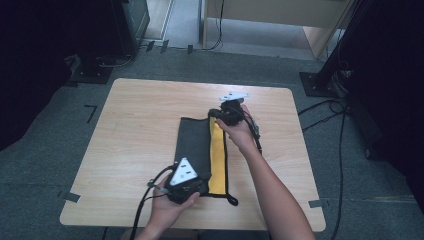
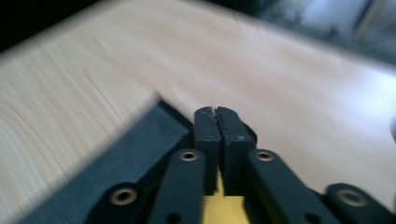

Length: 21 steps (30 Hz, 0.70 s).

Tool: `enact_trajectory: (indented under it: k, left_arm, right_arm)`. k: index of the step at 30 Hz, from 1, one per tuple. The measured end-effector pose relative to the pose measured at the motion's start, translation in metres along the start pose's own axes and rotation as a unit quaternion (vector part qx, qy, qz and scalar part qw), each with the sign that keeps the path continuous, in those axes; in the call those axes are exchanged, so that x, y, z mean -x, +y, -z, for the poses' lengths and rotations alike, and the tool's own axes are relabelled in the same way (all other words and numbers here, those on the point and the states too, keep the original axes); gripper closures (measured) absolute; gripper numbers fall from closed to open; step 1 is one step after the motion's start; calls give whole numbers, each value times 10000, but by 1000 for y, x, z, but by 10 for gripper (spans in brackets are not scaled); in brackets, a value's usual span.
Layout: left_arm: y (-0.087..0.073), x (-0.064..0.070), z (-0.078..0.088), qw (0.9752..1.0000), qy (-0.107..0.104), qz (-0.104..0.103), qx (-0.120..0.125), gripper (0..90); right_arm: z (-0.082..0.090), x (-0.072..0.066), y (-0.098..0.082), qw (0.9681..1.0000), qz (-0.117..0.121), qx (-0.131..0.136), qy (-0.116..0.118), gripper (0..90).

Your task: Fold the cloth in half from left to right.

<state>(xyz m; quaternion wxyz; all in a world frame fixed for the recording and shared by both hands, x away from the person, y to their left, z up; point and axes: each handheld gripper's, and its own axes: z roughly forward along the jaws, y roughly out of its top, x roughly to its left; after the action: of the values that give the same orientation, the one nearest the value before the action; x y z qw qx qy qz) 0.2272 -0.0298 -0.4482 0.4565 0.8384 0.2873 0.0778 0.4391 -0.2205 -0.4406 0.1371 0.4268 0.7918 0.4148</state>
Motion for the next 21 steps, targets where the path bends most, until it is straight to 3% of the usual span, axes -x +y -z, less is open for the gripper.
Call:
enact_trajectory:
  k: [1, 2, 3, 4, 6, 8, 10, 13, 16, 17, 21]
  left_arm:
    - [-2, 1, -6, 9999, 67, 39, -87, 773]
    - [-8, -2, -11, 9996, 57, 221, -152, 592]
    - [-8, -2, -11, 9996, 57, 221, -152, 558]
    - [-11, -5, -10, 9995, -5, 286, -135, 542]
    - [-19, -13, -4, 9994, 35, 312, -128, 542]
    - [-28, -24, 6, 9991, 204, 344, -153, 556]
    - [-40, -37, 16, 9979, 444, 441, -175, 562]
    - [-61, -56, 27, 9942, 817, 646, -258, 573]
    - [-80, -65, 35, 9914, 983, 808, -303, 583]
    - [-85, -65, 37, 9913, 1013, 778, -325, 608]
    - [-90, -59, 39, 9924, 1044, 503, -415, 637]
  right_arm:
    - [-1, 8, -8, 9997, -97, -196, -96, 680]
    - [-1, 22, -23, 9987, -267, -292, -323, 640]
    - [-1, 22, -23, 9987, -267, -292, -323, 640]
    - [3, 36, -34, 9978, -547, -208, -298, 638]
    - [5, 42, -39, 9972, -683, -161, -264, 643]
    - [5, 52, -49, 9953, -903, -174, -292, 645]
    - [3, 53, -51, 9947, -953, -228, -310, 644]
    - [-4, 50, -53, 9948, -884, -353, -349, 616]
    - [-17, 46, -53, 9927, -804, -592, -678, 571]
    - [-26, 46, -54, 9902, -935, -750, -719, 577]
    - [-29, 48, -52, 9888, -1151, -718, -627, 651]
